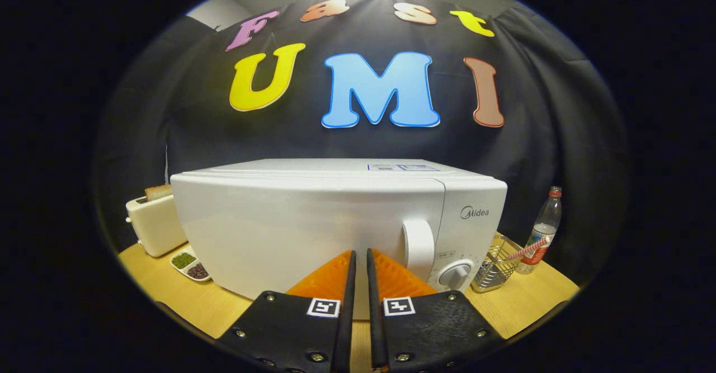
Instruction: Open the microwave, put the food inside, and close the microwave door.
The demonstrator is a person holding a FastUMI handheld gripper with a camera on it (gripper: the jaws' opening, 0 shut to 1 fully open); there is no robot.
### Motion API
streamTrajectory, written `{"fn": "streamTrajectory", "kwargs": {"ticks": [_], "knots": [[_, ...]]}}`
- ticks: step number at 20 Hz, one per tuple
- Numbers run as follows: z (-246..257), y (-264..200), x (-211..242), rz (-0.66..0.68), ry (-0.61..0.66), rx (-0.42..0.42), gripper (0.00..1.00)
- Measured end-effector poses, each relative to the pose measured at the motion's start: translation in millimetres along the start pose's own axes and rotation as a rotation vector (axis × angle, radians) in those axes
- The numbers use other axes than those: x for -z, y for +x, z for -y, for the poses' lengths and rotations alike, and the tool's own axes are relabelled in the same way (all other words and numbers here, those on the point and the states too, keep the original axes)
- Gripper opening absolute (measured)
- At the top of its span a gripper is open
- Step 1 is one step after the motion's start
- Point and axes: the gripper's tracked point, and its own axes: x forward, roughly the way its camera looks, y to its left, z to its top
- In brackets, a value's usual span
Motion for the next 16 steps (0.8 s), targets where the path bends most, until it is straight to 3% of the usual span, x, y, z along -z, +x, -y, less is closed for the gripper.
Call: {"fn": "streamTrajectory", "kwargs": {"ticks": [9,16], "knots": [[6,-95,-86,0.092,0.038,-0.103,0.14],[14,-162,-169,0.228,-0.047,-0.067,0.14]]}}
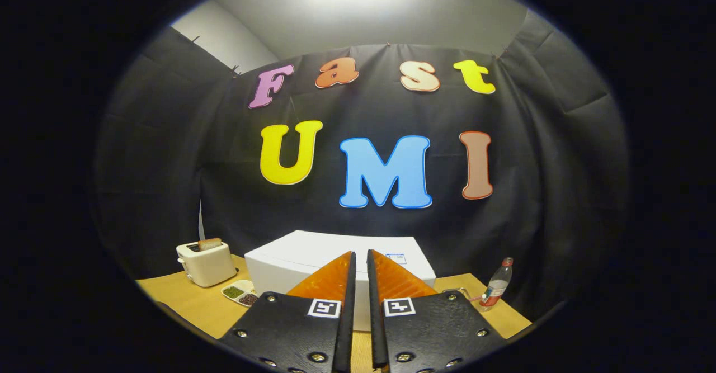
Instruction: Open the microwave, put the food inside, and close the microwave door.
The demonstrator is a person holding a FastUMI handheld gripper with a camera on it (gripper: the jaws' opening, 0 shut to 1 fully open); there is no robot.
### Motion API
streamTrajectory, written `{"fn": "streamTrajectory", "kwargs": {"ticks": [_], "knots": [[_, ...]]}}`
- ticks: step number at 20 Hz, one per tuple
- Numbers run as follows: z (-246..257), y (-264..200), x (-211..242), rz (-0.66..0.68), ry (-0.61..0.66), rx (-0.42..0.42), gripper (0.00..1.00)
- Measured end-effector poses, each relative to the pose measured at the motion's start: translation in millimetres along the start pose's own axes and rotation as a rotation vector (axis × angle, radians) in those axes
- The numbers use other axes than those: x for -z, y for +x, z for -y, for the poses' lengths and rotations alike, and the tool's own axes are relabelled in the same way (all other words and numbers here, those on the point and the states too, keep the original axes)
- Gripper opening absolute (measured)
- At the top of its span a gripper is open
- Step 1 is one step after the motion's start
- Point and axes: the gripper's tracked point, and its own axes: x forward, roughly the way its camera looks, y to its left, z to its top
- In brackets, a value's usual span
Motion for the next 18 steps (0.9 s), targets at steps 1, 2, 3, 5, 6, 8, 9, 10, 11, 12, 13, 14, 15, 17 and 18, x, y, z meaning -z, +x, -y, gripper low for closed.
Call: {"fn": "streamTrajectory", "kwargs": {"ticks": [1,2,3,5,6,8,9,10,11,12,13,14,15,17,18], "knots": [[4,-5,-9,0.008,-0.004,0.016,0.14],[8,-7,-16,0.013,-0.008,0.038,0.14],[12,-10,-18,0.005,-0.015,0.056,0.14],[22,-14,-22,-0.018,-0.034,0.106,0.14],[30,-15,-25,-0.009,-0.042,0.149,0.18],[38,-16,-42,0.037,-0.065,0.213,0.61],[42,-20,-42,0.046,-0.068,0.228,0.82],[40,-24,-44,0.050,-0.056,0.222,0.85],[33,-25,-47,0.053,-0.039,0.200,0.96],[29,-27,-50,0.054,-0.021,0.183,0.99],[31,-28,-51,0.048,-0.005,0.171,0.99],[30,-29,-49,0.031,0.011,0.153,0.99],[27,-30,-46,0.013,0.028,0.130,0.99],[29,-32,-47,0.015,0.034,0.117,0.98],[35,-32,-48,0.028,0.023,0.130,0.98]]}}
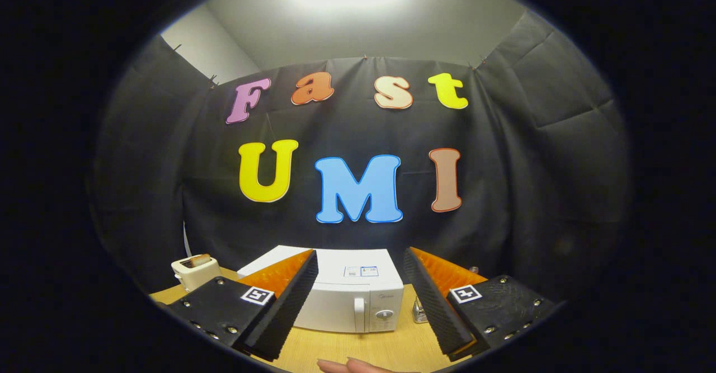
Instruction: Open the microwave, put the food inside, and close the microwave door.
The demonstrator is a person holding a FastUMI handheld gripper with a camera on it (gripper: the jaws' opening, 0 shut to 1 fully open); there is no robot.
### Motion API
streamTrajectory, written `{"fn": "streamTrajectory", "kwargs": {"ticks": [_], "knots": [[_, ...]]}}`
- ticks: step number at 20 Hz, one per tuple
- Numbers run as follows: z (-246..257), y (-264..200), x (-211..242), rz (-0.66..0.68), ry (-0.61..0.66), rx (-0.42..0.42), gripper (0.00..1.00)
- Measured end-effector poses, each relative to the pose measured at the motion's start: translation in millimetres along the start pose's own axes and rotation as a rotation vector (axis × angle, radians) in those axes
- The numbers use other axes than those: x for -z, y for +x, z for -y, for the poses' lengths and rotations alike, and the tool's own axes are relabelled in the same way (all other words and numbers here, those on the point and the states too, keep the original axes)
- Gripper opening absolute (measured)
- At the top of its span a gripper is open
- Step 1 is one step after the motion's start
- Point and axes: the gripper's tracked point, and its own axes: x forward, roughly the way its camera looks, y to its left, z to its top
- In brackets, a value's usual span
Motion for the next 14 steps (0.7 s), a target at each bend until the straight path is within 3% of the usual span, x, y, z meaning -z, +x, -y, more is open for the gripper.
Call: {"fn": "streamTrajectory", "kwargs": {"ticks": [14], "knots": [[-6,7,21,-0.033,-0.017,-0.029,0.99]]}}
